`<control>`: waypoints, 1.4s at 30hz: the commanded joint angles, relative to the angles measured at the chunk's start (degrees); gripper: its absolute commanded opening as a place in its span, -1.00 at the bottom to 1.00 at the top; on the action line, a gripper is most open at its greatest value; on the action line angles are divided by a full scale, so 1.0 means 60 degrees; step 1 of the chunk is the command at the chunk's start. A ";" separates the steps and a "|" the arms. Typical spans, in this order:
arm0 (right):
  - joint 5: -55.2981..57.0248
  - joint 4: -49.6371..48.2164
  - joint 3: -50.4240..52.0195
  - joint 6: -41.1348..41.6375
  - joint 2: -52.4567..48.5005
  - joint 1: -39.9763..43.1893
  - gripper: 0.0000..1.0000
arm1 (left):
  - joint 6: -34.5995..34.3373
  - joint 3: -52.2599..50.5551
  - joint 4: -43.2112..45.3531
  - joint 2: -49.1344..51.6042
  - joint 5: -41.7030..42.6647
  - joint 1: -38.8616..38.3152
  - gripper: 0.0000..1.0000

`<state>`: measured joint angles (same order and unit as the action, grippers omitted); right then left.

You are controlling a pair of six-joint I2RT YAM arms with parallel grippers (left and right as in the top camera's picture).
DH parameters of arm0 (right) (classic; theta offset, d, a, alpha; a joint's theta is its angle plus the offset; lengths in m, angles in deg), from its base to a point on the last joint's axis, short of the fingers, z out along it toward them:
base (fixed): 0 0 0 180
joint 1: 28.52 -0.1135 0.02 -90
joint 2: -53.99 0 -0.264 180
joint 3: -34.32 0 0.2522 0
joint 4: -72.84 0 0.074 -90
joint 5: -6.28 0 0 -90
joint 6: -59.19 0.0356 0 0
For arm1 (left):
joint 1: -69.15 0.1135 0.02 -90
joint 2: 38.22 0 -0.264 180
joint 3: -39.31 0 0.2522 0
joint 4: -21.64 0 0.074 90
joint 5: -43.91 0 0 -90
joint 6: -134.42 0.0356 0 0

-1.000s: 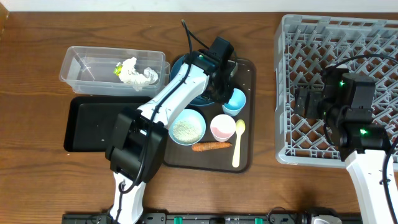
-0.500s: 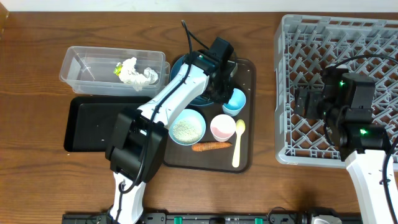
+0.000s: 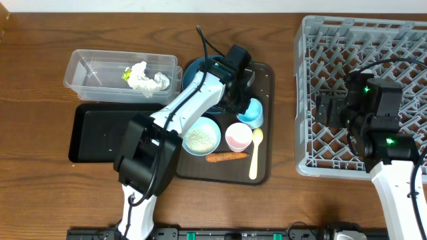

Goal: Sort waste into correct bins and load items into the dishwasher rack
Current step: 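Lift cup with left gripper toward right gripper above rack, then grasp cup with right gripper and release it from left gripper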

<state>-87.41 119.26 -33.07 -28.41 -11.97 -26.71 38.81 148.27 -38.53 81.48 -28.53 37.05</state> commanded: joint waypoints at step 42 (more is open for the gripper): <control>-1.1679 -0.6524 -0.0171 -0.1453 -0.3209 -0.0401 0.98 | -0.0914 0.0386 0.2251 -0.1137 1.0156 0.3024 -0.88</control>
<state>-154.60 81.15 -33.18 -36.11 -30.81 -27.35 33.68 149.61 -25.42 75.36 28.12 55.67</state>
